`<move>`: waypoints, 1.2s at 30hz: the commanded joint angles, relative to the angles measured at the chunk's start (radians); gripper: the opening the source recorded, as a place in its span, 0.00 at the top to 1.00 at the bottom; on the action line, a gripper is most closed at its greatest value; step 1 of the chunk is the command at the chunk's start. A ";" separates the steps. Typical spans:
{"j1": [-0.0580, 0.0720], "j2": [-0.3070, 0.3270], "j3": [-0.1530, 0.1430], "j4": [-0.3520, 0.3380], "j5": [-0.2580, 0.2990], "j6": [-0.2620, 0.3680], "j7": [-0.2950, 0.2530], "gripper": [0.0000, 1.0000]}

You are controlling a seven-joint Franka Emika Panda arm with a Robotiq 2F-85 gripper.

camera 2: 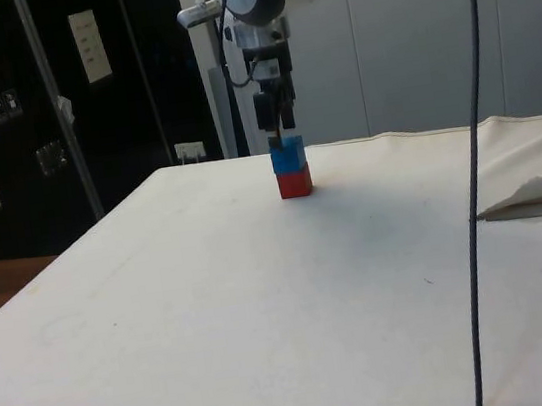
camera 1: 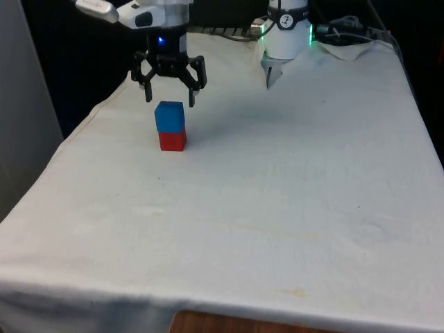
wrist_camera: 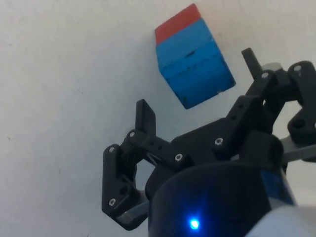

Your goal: Stack the two cubes.

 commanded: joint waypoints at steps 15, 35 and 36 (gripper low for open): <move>0.000 -0.066 -0.006 0.006 -0.001 -0.054 0.000 0.00; 0.003 -0.126 -0.015 0.040 -0.038 -0.140 0.018 0.00; 0.003 -0.126 -0.015 0.042 -0.037 -0.143 0.018 0.00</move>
